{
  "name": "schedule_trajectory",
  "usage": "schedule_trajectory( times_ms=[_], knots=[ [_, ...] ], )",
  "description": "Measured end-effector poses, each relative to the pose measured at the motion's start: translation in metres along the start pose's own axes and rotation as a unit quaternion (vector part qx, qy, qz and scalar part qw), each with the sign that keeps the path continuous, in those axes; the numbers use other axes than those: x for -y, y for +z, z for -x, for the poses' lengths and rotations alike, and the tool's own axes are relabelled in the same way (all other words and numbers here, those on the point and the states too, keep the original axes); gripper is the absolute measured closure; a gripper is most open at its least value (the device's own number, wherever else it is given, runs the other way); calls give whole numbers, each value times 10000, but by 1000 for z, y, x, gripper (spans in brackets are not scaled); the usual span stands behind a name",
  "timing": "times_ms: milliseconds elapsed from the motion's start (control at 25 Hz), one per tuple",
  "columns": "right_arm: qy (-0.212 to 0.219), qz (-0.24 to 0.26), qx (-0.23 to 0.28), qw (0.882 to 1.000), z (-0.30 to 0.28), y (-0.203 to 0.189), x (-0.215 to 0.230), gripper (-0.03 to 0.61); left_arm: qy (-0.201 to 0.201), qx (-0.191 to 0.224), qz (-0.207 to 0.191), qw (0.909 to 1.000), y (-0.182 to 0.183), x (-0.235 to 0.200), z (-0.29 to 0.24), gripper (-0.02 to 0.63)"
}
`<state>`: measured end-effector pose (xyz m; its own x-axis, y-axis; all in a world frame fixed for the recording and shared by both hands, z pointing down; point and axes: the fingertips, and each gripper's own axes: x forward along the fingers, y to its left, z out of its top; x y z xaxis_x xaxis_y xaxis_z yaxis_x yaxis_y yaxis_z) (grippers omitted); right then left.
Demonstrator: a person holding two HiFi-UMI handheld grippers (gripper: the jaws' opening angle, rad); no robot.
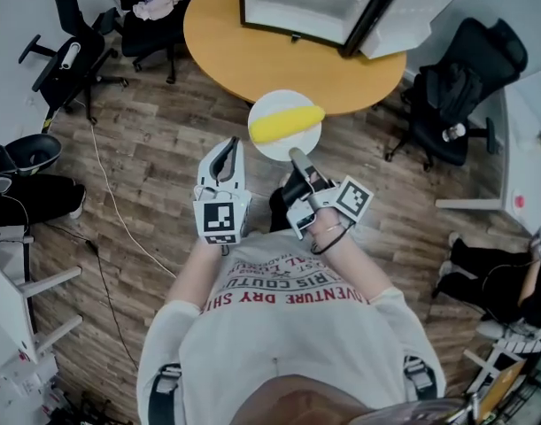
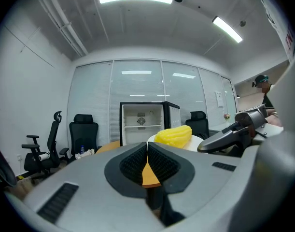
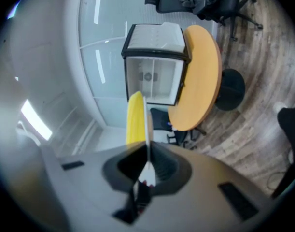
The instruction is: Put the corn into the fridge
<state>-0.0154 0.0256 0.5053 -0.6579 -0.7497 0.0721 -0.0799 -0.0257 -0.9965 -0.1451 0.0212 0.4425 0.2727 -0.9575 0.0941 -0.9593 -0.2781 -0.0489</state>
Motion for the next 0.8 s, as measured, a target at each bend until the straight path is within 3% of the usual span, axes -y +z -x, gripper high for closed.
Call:
schedule_trajectory(
  times_ms=[520, 800],
  knots=[
    [177, 136, -552, 9982, -103, 121, -13, 541, 521, 100, -4, 9986, 22, -18, -141, 580],
    [132, 93, -586, 9981, -136, 175, -5, 540, 527, 130, 32, 9985, 22, -13, -207, 580]
  ],
)
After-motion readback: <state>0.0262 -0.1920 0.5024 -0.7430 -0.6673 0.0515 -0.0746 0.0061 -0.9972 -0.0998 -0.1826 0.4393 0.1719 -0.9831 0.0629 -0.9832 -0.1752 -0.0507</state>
